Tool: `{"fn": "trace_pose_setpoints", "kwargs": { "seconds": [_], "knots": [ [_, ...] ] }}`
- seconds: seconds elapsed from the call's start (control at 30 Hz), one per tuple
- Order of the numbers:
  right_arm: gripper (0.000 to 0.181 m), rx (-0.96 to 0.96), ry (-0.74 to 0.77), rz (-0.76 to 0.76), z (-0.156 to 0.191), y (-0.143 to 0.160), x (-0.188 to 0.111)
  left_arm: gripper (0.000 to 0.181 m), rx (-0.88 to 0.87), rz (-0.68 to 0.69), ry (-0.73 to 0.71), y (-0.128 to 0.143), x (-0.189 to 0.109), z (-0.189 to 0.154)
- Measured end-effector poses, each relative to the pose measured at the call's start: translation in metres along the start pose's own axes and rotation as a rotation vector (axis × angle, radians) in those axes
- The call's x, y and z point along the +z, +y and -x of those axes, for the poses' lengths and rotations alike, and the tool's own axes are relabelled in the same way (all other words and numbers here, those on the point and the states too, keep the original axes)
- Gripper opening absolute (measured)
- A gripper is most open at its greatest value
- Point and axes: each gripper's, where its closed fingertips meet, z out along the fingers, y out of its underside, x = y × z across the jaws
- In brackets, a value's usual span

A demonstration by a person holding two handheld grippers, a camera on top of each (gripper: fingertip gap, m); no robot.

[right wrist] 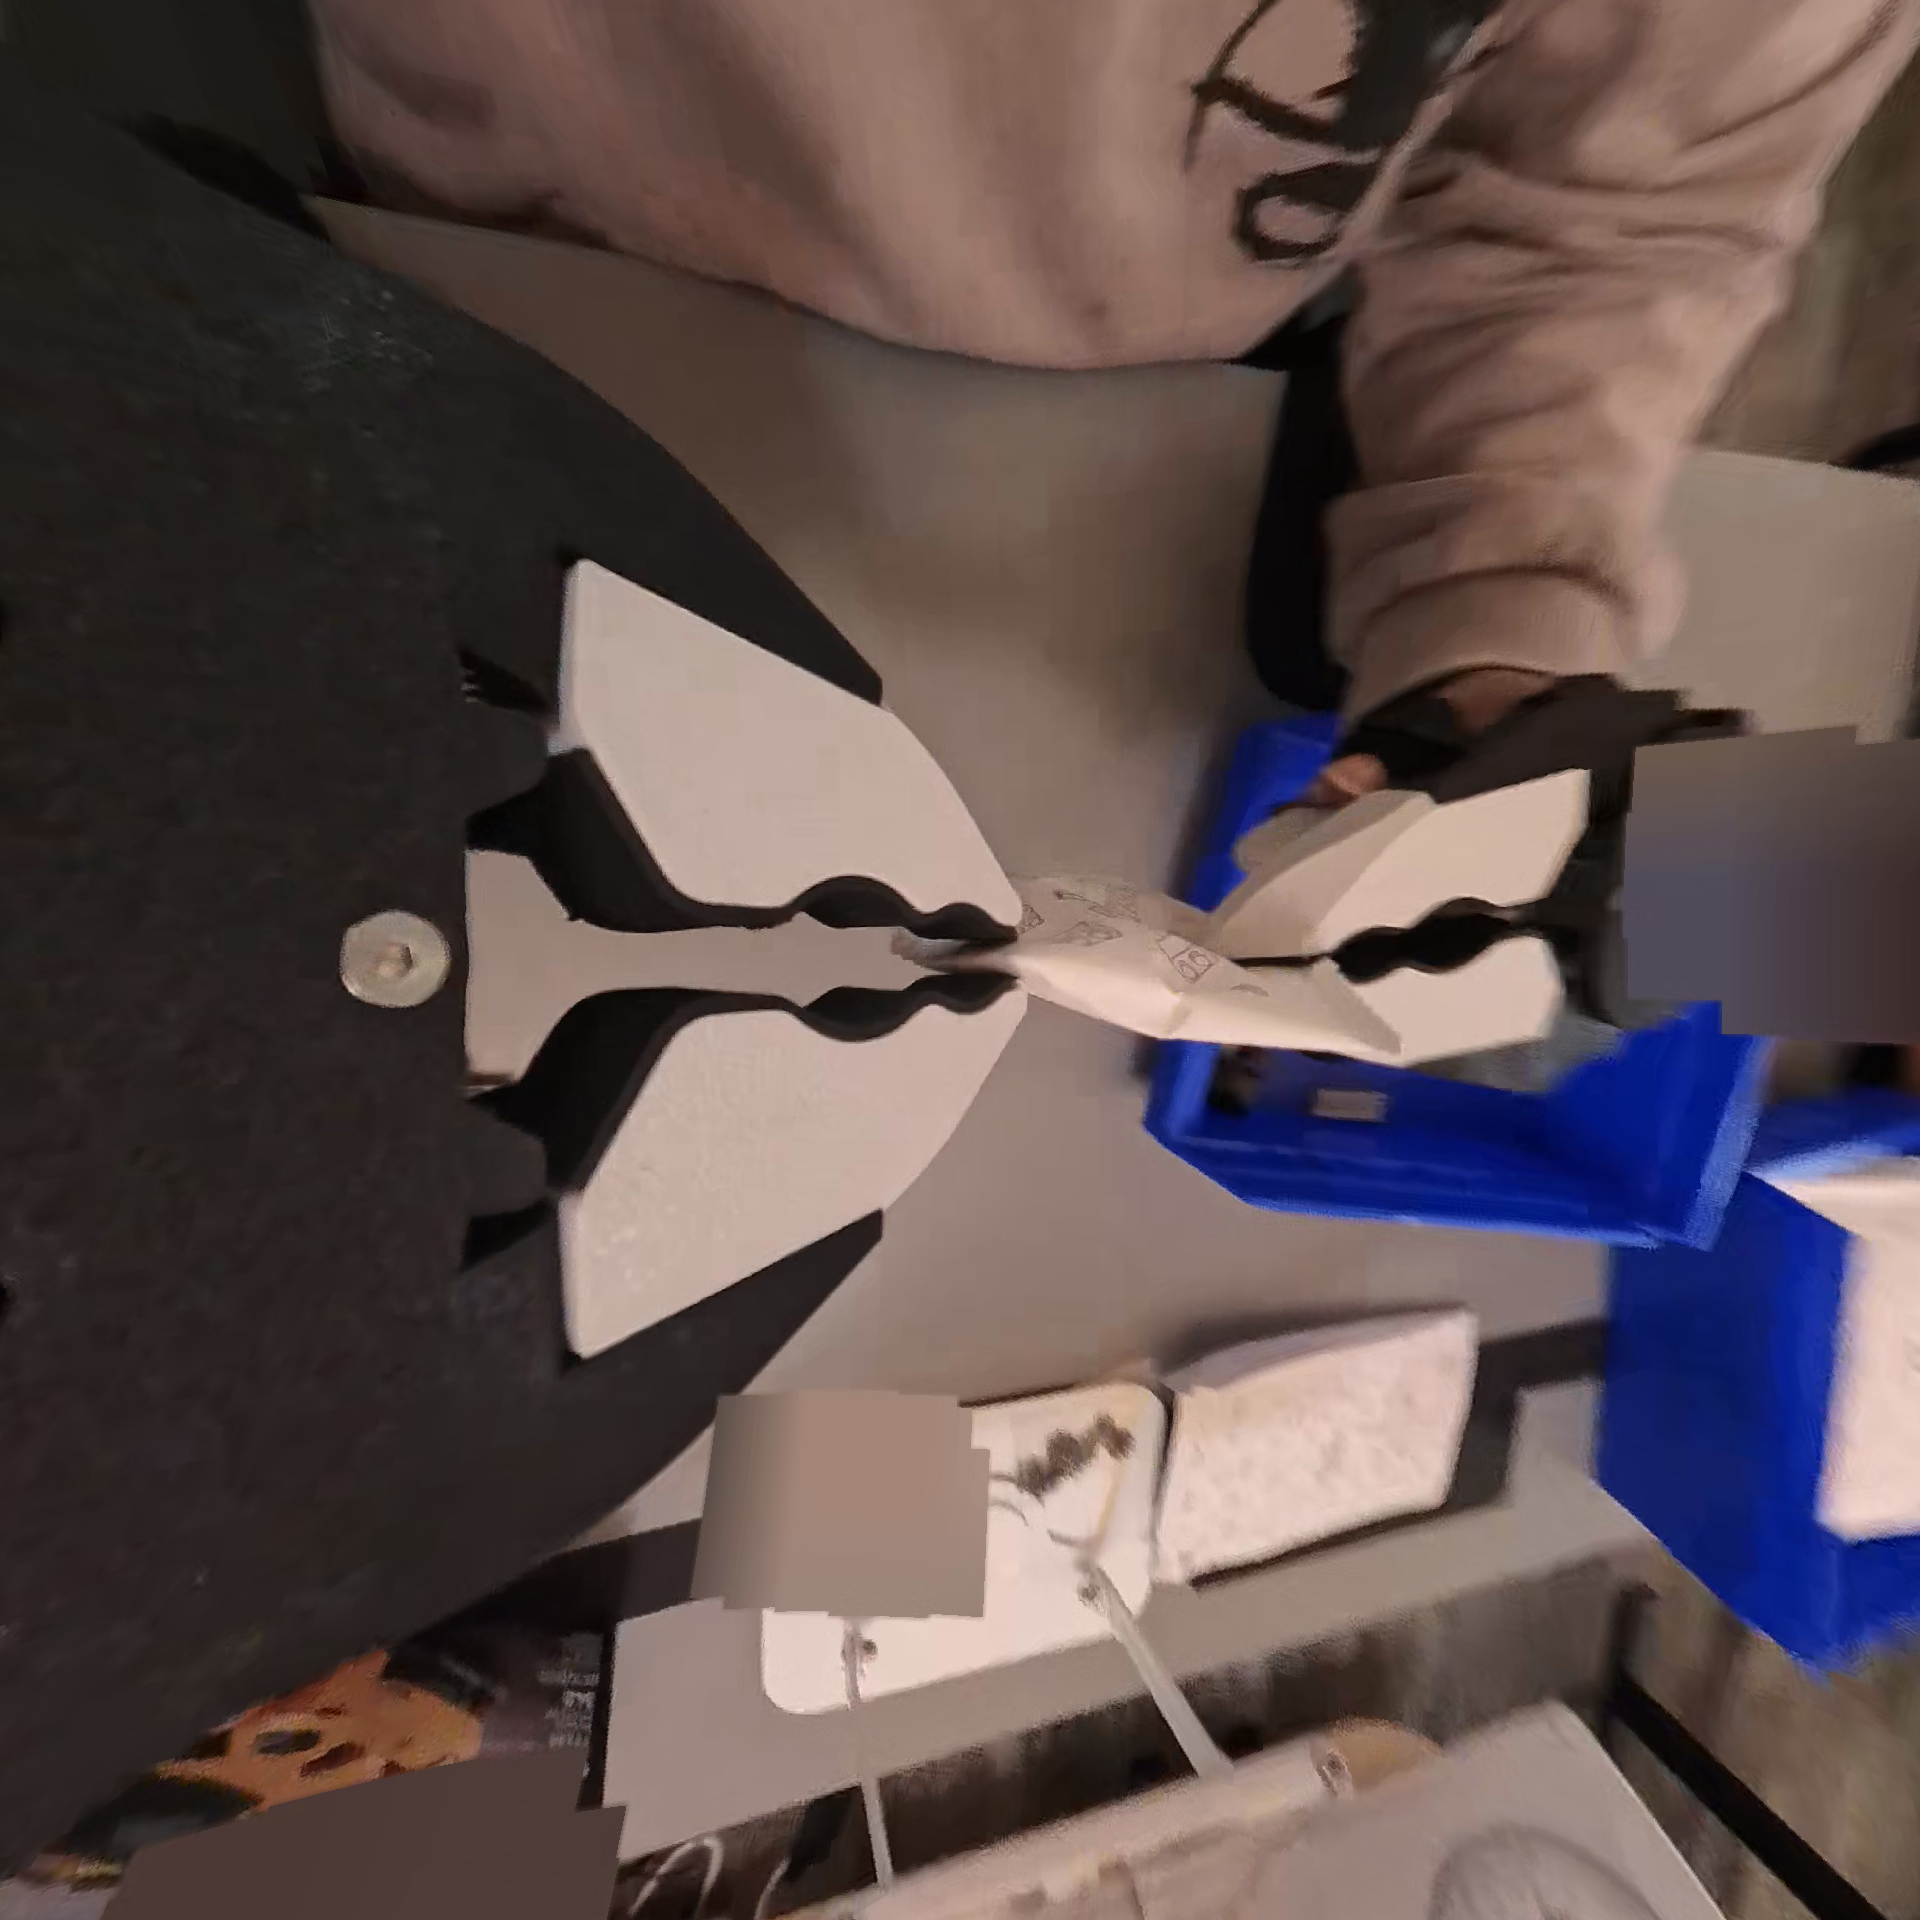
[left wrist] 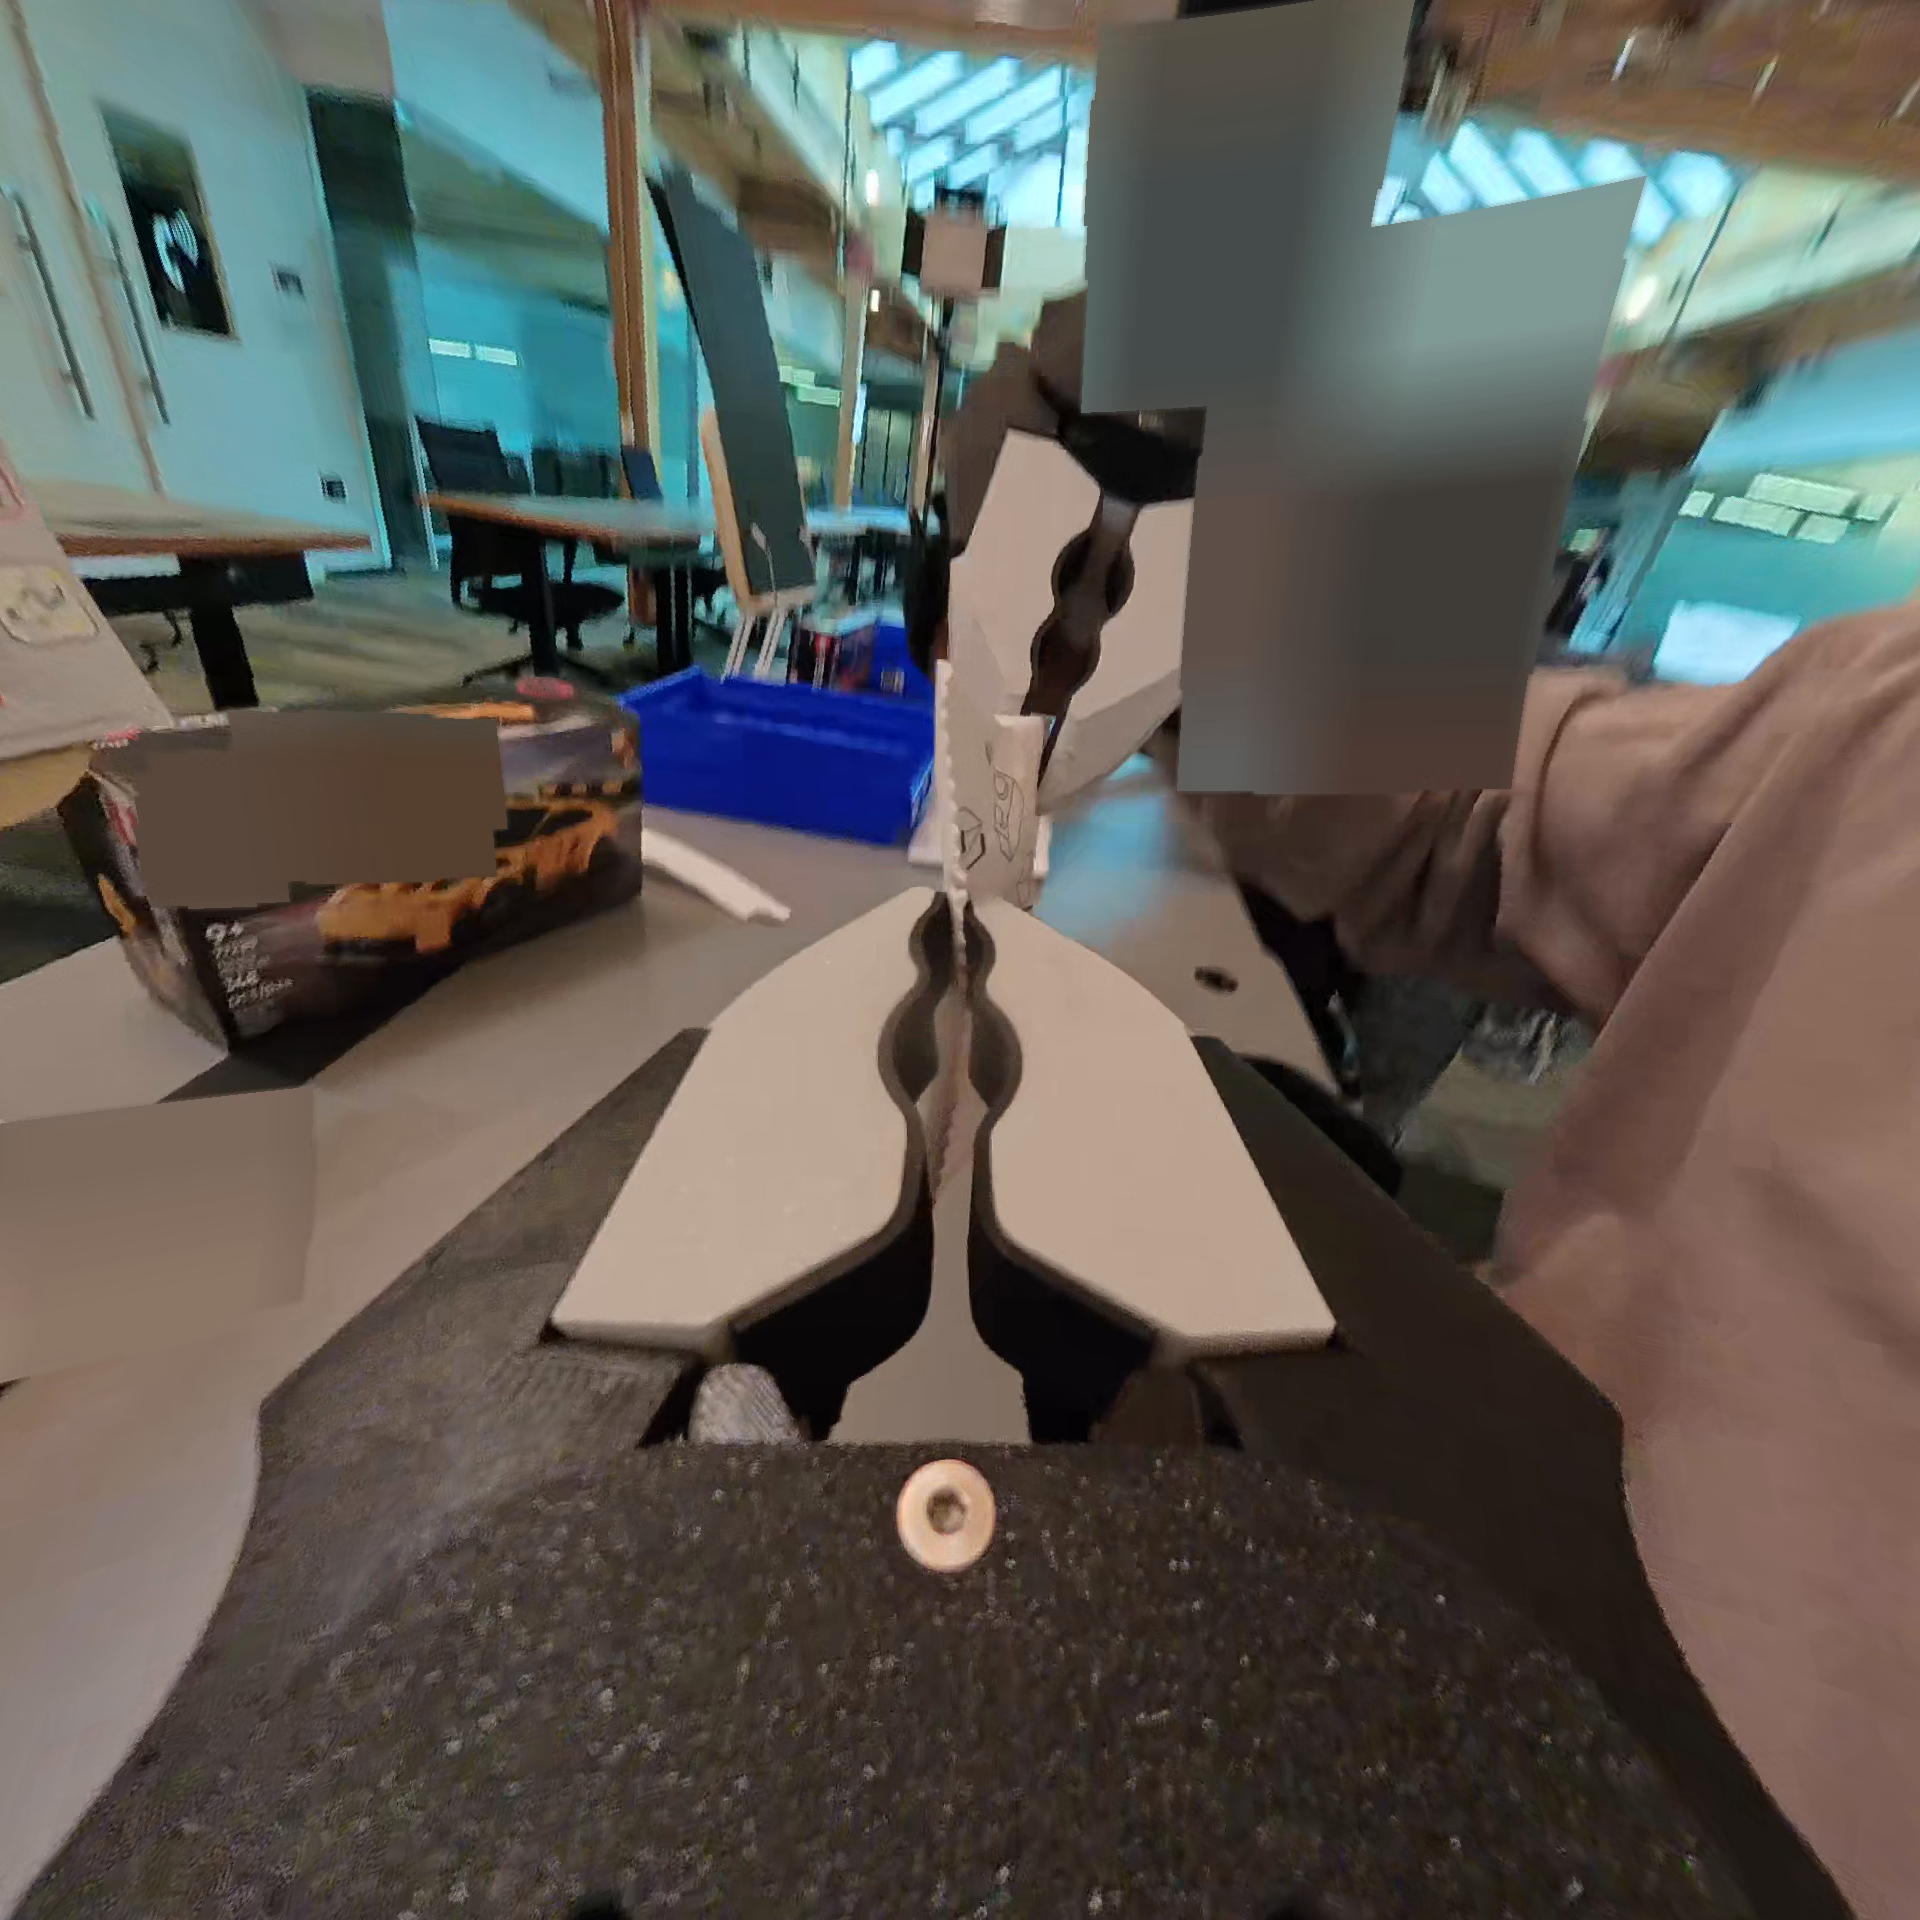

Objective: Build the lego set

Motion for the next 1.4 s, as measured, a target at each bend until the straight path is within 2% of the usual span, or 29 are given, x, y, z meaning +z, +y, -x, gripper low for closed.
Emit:
{"fn": "trace_pose_setpoints", "kwargs": {
  "seconds": [0.17,0.2,0.23,0.3,0.43,0.6,0.77,0.93,1.07,1.17,1.23,1.3,1.4],
  "knots": [
    [0.025,0.028,0.089,-0.199,-0.012,-0.013,-0.005,0.001,-0.053,-0.134,0.022,-0.019,-0.013,0.002],
    [0.019,0.051,0.084,-0.237,-0.012,-0.015,-0.005,0.001,-0.056,-0.146,0.016,-0.020,-0.013,0.003],
    [0.005,0.070,0.076,-0.267,-0.012,-0.017,-0.005,0.001,-0.058,-0.157,0.009,-0.021,-0.013,0.004],
    [0.000,0.085,0.063,-0.304,-0.011,-0.020,-0.006,0.001,-0.076,-0.176,0.027,-0.023,-0.013,0.003],
    [0.000,0.051,-0.009,-0.266,-0.001,-0.012,-0.006,0.003,-0.019,-0.111,0.030,-0.015,-0.011,-0.001],
    [0.000,0.022,-0.087,-0.156,0.010,0.005,-0.001,0.017,0.067,-0.031,0.034,-0.009,-0.009,-0.009],
    [0.000,0.004,-0.144,-0.142,0.022,0.007,0.003,0.001,0.141,0.042,0.003,0.000,-0.006,-0.010],
    [0.000,0.055,-0.019,-0.136,-0.003,0.012,0.005,0.001,0.119,0.031,0.039,0.002,-0.003,-0.016],
    [0.000,0.009,-0.133,-0.188,0.026,0.003,0.006,0.001,0.080,0.036,-0.004,0.001,-0.006,-0.003],
    [0.000,-0.021,-0.132,-0.170,0.031,0.003,0.011,0.001,0.088,0.060,-0.025,0.008,-0.002,0.000],
    [0.000,0.029,-0.099,-0.181,0.020,0.005,0.009,0.001,0.084,0.056,-0.013,0.007,-0.004,-0.002],
    [0.000,0.045,0.020,-0.145,-0.002,0.017,0.009,0.001,0.080,0.059,0.023,0.006,-0.005,-0.009],
    [0.000,0.086,0.017,-0.139,-0.005,0.023,0.013,0.001,0.098,0.091,0.011,0.012,-0.002,-0.008]
  ]
}}
